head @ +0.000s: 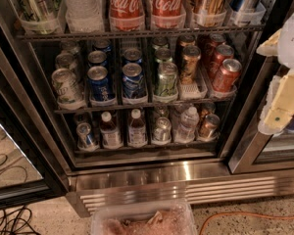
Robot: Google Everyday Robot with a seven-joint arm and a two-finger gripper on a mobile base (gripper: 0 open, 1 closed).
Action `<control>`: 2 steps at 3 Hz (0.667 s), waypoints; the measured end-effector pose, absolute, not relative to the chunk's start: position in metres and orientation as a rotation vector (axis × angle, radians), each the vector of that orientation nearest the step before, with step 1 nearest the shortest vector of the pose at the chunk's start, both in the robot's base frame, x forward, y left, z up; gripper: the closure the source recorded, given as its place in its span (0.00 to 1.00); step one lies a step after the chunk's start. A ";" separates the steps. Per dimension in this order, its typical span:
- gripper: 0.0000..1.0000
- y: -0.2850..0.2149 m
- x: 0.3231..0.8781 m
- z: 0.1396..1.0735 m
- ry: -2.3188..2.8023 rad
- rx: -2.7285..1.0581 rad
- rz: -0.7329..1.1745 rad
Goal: Pick 7up can from bottom shelf of fridge
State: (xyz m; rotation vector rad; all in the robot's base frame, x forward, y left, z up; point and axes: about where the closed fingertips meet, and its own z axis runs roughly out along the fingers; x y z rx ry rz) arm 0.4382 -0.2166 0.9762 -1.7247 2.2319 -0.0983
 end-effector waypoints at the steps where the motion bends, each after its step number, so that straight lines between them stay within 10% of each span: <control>1: 0.00 -0.217 0.438 0.976 2.232 -1.725 -0.098; 2: 0.00 -0.212 0.438 0.974 2.175 -1.670 -0.064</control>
Offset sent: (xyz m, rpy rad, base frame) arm 0.0004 0.0114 -0.0096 0.2052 -0.1305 -0.0002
